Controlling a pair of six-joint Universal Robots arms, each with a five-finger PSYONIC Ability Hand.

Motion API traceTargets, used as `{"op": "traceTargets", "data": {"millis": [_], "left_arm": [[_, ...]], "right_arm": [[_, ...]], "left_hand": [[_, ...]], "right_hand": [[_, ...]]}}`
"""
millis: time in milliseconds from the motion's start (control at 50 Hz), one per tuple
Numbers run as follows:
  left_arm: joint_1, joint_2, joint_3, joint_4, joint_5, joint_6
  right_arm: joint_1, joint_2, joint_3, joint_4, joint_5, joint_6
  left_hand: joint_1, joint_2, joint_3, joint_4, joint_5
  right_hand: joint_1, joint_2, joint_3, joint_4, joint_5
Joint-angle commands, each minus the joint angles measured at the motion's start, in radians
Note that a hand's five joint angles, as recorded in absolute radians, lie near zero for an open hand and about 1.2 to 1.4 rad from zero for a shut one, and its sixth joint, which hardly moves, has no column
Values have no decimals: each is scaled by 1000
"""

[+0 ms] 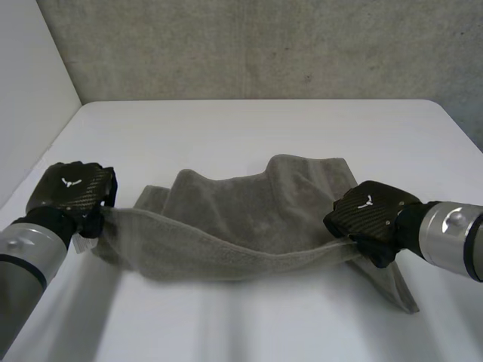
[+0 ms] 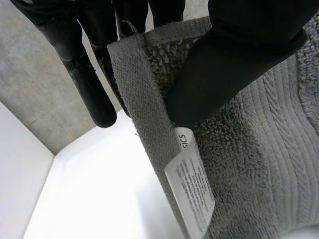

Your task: Fold the towel.

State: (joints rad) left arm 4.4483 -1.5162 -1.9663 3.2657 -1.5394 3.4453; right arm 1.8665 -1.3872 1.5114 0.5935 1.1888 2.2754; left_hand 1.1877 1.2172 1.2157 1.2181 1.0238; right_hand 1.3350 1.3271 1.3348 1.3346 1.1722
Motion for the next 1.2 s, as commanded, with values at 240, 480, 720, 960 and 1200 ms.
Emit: {"op": "traceTargets", "data": {"millis": [240, 480, 720, 960, 1200], "left_arm": [[-61, -538, 873, 213, -86, -50], [-6, -498, 829, 693, -148, -133], [11, -450, 412, 692, -102, -138], [72, -415, 115, 692, -79, -141], [131, -409, 119, 692, -88, -144]], "right_arm": [[106, 476, -890, -445, 272, -5], [125, 215, -447, -916, 135, 25], [117, 249, -346, -511, 51, 27], [115, 343, -99, -486, 28, 49], [117, 384, 50, -727, 173, 191]], "left_hand": [[209, 179, 181, 178, 198], [209, 179, 181, 178, 198], [209, 179, 181, 178, 198], [209, 179, 181, 178, 198], [209, 179, 181, 178, 198]], "right_hand": [[61, 69, 61, 62, 50], [61, 69, 61, 62, 50], [61, 69, 61, 62, 50], [61, 69, 61, 62, 50], [-296, -288, -296, -295, -308]]}}
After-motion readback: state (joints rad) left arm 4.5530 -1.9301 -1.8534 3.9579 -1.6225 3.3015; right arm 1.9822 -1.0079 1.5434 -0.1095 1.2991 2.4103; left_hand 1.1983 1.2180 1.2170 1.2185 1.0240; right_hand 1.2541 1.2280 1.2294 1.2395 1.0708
